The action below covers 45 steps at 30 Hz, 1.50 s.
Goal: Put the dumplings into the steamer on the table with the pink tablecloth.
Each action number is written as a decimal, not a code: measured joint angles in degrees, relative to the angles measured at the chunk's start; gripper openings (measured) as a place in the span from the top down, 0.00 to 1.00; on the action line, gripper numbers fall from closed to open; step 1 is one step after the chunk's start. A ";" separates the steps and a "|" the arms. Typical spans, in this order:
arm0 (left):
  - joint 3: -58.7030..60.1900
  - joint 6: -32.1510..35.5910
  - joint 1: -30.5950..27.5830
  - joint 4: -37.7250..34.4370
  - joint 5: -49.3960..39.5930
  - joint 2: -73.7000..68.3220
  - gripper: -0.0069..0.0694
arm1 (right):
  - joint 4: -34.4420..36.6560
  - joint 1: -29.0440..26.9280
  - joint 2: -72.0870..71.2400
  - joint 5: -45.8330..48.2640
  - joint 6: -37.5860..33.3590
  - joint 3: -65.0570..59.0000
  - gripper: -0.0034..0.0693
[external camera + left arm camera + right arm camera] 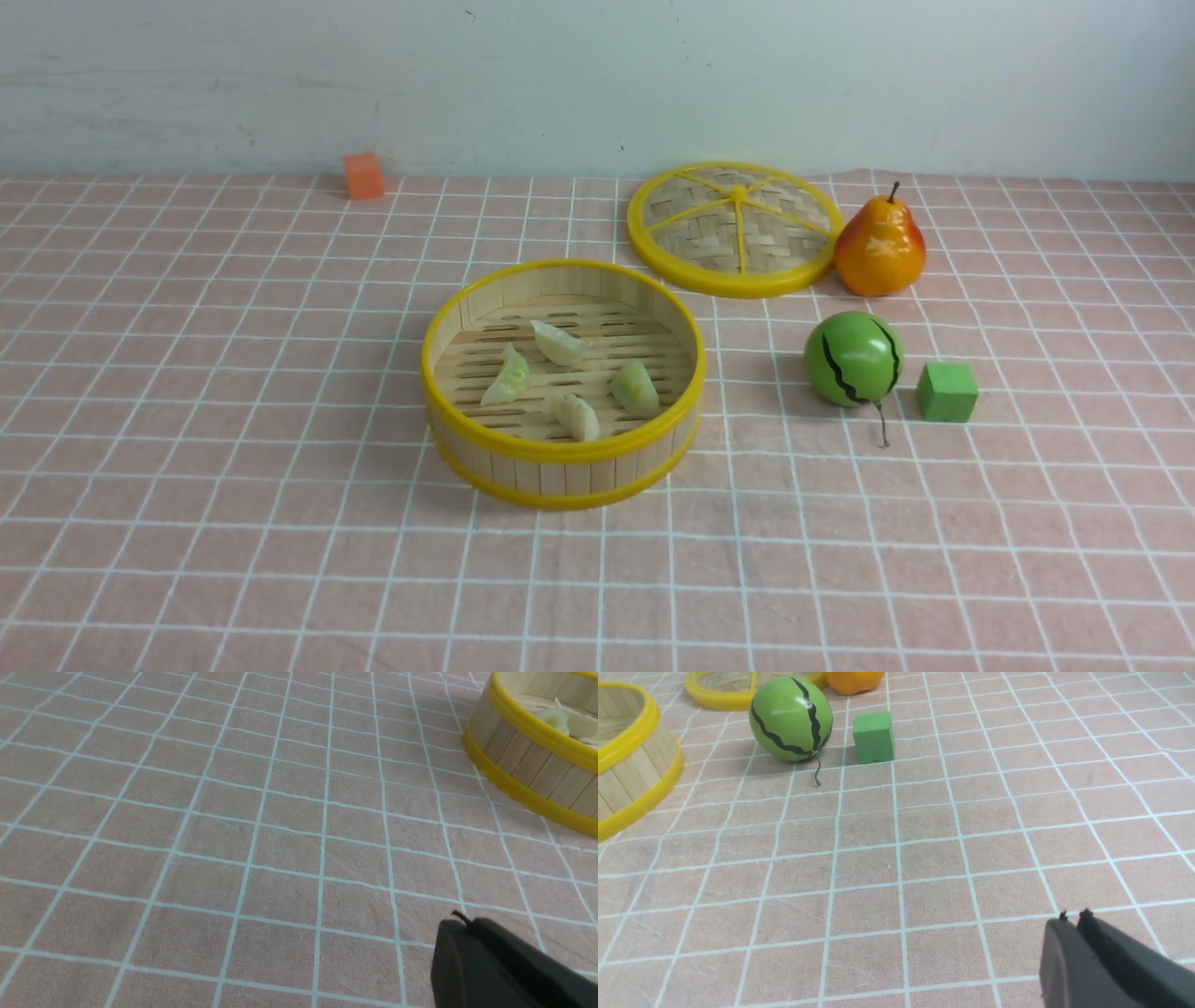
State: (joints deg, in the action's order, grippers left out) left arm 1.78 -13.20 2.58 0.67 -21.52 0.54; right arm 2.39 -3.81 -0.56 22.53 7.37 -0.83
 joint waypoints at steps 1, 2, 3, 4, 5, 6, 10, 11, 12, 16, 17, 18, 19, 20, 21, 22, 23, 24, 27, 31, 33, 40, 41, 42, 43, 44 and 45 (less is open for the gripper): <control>0.00 0.00 0.00 0.00 0.00 0.00 0.93 | 0.00 0.00 0.00 0.00 0.00 0.00 0.91; 0.00 0.00 0.00 0.00 0.00 0.00 0.93 | 0.00 0.00 0.00 0.00 0.00 0.00 0.91; 0.00 0.00 0.00 0.00 -0.02 0.00 0.93 | 0.00 0.00 0.00 0.00 0.00 0.00 0.91; 0.00 0.00 0.00 0.00 -0.02 0.00 0.93 | 0.00 0.00 0.00 0.00 0.00 0.00 0.91; 0.00 0.00 0.00 0.00 -0.02 0.00 0.93 | 0.00 0.00 0.00 0.00 0.00 0.00 0.91; 0.00 0.00 0.00 0.00 -0.02 0.00 0.93 | 0.00 0.00 0.00 0.00 0.00 0.00 0.91; 0.00 0.00 0.00 0.00 -0.02 0.00 0.93 | 0.00 0.00 0.00 0.00 0.00 0.00 0.90; 0.00 0.00 0.00 0.00 -0.02 0.00 0.93 | 0.00 0.00 0.00 0.00 0.00 0.00 0.90; 0.00 0.00 0.00 0.00 -0.02 0.00 0.93 | 0.00 0.00 0.00 0.00 0.00 0.00 0.90; 0.00 0.00 0.00 0.04 -0.02 0.00 0.92 | 0.00 0.00 0.00 0.00 0.00 0.00 0.89; 0.00 0.00 0.00 0.04 -0.02 0.00 0.92 | 0.00 0.00 0.00 0.00 0.00 0.00 0.89; 0.00 0.00 0.00 0.04 -0.02 0.00 0.92 | 0.00 0.00 0.00 0.00 0.00 0.00 0.89; 0.00 0.00 0.00 0.04 -0.02 0.00 0.92 | 0.00 0.00 0.00 0.00 0.00 0.00 0.88; 0.00 0.00 0.00 0.04 -0.02 0.00 0.92 | 0.00 0.00 0.00 0.00 0.00 0.00 0.88; 0.00 0.00 0.00 0.04 -0.02 0.00 0.92 | 0.00 0.00 0.00 0.00 0.00 0.00 0.88; 0.00 0.00 0.00 0.04 -0.02 0.00 0.92 | 0.00 0.00 0.00 0.00 0.00 0.00 0.88; 0.00 0.00 0.00 0.04 -0.02 0.00 0.92 | 0.00 0.00 0.00 0.00 0.00 0.00 0.87; 0.00 0.00 0.00 0.04 -0.02 0.00 0.92 | 0.00 0.00 0.00 0.00 0.00 0.00 0.87; 0.00 0.00 0.00 0.04 -0.02 0.00 0.92 | 0.00 0.00 0.00 0.00 0.00 0.00 0.87; 0.00 0.00 0.00 0.04 -0.02 0.00 0.91 | 0.00 0.00 0.00 0.00 0.00 0.00 0.86; 0.00 0.00 0.00 0.04 -0.02 0.00 0.91 | 0.00 0.00 0.00 0.00 0.00 0.00 0.86; 0.00 0.00 0.00 0.04 -0.07 0.00 0.91 | 0.00 0.00 0.00 0.00 0.00 0.00 0.85; 0.00 0.00 0.00 0.04 -0.07 0.00 0.91 | 0.00 0.00 0.00 0.00 0.00 0.00 0.85; 0.00 0.00 0.00 0.04 -0.07 0.00 0.91 | 0.00 0.00 0.00 0.00 0.00 0.00 0.85; 0.00 0.00 0.00 0.04 -0.07 0.00 0.91 | 0.00 0.00 0.00 0.00 0.00 0.00 0.84; 0.00 0.00 0.00 0.04 -0.07 0.00 0.91 | 0.00 0.00 0.00 0.00 0.00 0.00 0.84; 0.00 0.00 0.00 0.04 -0.07 0.00 0.91 | 0.00 0.00 0.00 0.00 0.00 0.00 0.84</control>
State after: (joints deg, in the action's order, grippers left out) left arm 1.78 -13.20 2.58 0.71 -21.59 0.54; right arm 2.39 -3.81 -0.56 22.53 7.37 -0.83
